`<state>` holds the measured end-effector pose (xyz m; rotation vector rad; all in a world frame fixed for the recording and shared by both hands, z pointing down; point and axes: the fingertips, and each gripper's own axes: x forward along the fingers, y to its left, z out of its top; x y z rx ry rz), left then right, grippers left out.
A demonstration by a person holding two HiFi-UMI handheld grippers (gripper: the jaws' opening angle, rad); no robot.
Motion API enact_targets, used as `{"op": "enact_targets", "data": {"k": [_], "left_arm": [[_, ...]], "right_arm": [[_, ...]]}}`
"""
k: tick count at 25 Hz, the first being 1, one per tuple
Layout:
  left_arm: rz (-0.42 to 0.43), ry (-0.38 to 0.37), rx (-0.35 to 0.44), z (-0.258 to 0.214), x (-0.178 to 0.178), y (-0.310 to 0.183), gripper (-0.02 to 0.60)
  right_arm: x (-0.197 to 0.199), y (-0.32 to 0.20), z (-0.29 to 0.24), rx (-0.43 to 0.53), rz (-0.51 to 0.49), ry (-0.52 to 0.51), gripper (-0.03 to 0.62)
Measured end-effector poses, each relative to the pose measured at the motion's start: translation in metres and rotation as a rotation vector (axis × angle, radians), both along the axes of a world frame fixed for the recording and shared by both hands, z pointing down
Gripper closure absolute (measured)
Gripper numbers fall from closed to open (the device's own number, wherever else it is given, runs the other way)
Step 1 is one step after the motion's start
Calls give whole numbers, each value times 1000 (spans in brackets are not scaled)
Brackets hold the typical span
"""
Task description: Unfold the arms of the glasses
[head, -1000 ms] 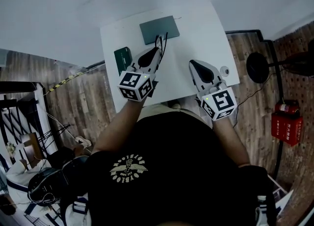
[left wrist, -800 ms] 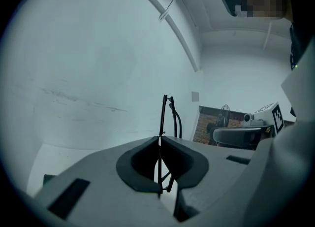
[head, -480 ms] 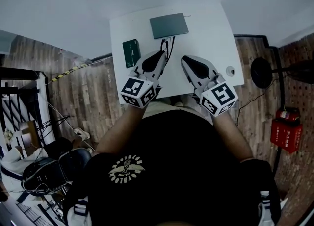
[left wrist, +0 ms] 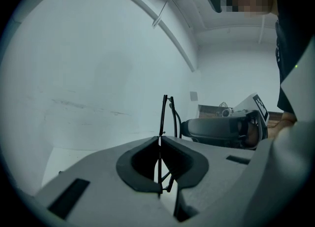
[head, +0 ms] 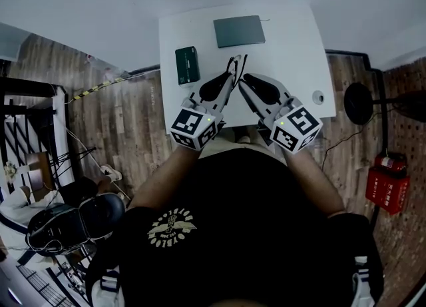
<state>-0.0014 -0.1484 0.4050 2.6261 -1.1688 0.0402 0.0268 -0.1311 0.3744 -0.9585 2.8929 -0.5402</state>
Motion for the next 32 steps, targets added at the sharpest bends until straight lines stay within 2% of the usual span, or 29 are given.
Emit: {"op": "enact_targets", "data": {"k": [10,21,32], "left_arm": [[30,-29,5,-2,12,5,561],[-38,2,10,-14,-9,-18,561],[-121,77,40,-44,-31,-39,561]], "right_arm": [[7,-1,4,-14,17,-8,568],[12,-2,2,-10,11,-26,574],[22,6,11,-24,13,1,577]]}}
